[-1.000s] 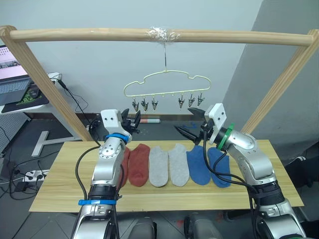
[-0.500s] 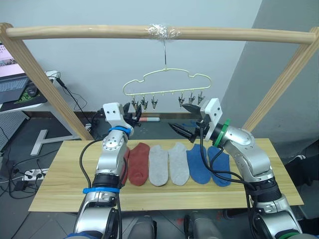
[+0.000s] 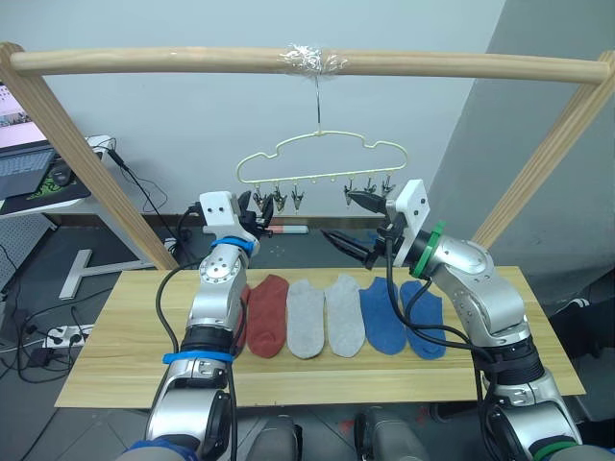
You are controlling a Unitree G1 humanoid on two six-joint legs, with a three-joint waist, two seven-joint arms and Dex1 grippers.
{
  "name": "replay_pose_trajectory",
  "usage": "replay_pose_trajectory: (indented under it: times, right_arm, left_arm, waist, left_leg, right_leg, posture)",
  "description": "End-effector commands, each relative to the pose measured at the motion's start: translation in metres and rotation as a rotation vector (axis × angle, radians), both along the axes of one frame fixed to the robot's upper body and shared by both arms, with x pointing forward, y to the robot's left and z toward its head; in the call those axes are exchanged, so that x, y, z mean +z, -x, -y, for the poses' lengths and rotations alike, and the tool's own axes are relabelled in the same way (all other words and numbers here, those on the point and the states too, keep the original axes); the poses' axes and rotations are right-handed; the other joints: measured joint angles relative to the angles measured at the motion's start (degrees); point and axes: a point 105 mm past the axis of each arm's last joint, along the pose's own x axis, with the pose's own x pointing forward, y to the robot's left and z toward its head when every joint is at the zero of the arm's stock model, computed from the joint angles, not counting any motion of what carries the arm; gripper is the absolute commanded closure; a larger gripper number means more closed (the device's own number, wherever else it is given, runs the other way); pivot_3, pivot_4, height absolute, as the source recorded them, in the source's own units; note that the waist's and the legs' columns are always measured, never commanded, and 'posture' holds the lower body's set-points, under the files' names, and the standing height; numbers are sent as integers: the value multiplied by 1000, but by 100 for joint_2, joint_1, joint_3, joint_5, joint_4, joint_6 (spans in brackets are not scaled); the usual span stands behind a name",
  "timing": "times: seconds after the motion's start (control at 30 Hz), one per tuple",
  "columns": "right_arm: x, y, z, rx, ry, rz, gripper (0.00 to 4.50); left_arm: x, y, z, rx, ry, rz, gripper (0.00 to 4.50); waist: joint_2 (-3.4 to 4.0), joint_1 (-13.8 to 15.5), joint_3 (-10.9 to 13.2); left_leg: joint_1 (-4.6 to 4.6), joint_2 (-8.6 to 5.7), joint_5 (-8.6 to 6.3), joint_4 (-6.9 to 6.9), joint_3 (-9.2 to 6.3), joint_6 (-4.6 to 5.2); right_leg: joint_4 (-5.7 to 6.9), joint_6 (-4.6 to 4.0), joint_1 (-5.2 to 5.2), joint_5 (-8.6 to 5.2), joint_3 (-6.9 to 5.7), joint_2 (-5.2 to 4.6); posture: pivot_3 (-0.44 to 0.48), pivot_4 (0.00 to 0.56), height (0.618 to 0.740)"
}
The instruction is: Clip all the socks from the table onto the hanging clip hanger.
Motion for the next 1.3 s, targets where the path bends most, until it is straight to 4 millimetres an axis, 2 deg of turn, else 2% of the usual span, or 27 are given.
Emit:
replay_pose_trajectory:
  times: [0.03, 0.37, 0.47, 0.6, 0.7, 0.97, 1.03, 1.13, 1.2, 1.27, 1.3]
  right_arm:
    - [20, 5, -1, 20, -24, 68, 0]
    - [20, 3, 1, 16, -37, 53, 0]
    - [21, 4, 1, 15, -35, 55, 0]
    - [23, 4, 1, 12, -43, 53, 0]
    - [23, 4, 2, 10, -44, 52, 0]
    - [20, 5, 2, 10, -38, 47, 0]
    - [14, 3, 3, -2, -25, 30, 0]
    - [-20, -3, 16, -66, 49, -40, 0]
    - [-29, -5, 20, -84, 66, -56, 0]
    - [-54, -12, 34, -157, 102, -111, 0]
    - [-85, -21, 58, -270, 179, -171, 0]
  left_arm:
    - [23, -2, -3, 12, -5, 82, 2198]
    - [26, -3, 2, -26, 35, 88, 2198]
    - [23, -2, 4, -34, 29, 76, 2731]
    - [20, -2, 6, -41, 21, 66, 3877]
    - [21, -3, 6, -43, 24, 68, 4463]
    - [22, -3, 2, -33, 17, 62, 4486]
    - [22, -2, 1, -31, 14, 61, 4486]
    - [23, 1, -3, -33, 13, 65, 4486]
    - [23, 2, -4, -32, 14, 65, 4486]
    - [23, 3, -7, -25, 16, 63, 4486]
    - [22, 4, -9, -21, 14, 60, 4486]
  waist:
    - [0, 0, 0]
    - [0, -2, 1]
    - [0, -3, 1]
    - [0, -7, 1]
    - [0, -13, 1]
    - [0, -35, 1]
    - [0, -44, 1]
    - [-1, -48, 0]
    - [-1, -50, 1]
    - [3, -52, 3]
    - [3, -52, 3]
  left_leg:
    - [0, 0, 0, 0, 0, 0]
    - [0, 0, 0, 0, 0, 0]
    - [0, 0, 0, 0, 0, 0]
    - [0, 0, 0, 0, 0, 0]
    - [0, 0, 0, 0, 0, 0]
    - [0, 0, 0, 2, -1, 0]
    - [1, 0, 0, 2, 0, 0]
    - [0, 0, 0, 3, 0, 0]
    - [0, -1, 0, 3, 2, 0]
    - [0, -1, 0, 3, 3, 0]
    - [2, -1, 0, 3, 4, 0]
  right_leg:
    - [0, 0, 0, 0, 1, 0]
    - [-1, 1, 0, 1, 0, 0]
    - [0, 1, 0, 1, 0, 0]
    - [0, 1, 0, 1, 0, 0]
    - [0, 1, 0, 1, 0, 0]
    - [1, 2, 0, 1, 0, 0]
    - [1, 2, 0, 2, 0, 0]
    - [1, 3, 1, 2, 1, 0]
    - [-1, 3, 4, 2, 2, -1]
    - [2, 3, 1, 2, 4, -1]
    - [3, 3, 0, 3, 4, -1]
  posture:
    - [-26, 144, 740]
    - [-24, 146, 740]
    - [-28, 145, 740]
    - [-32, 143, 740]
    - [-32, 143, 740]
    - [-29, 138, 740]
    - [-29, 138, 740]
    - [-29, 138, 740]
    - [-29, 138, 740]
    - [-20, 134, 740]
    - [-15, 132, 740]
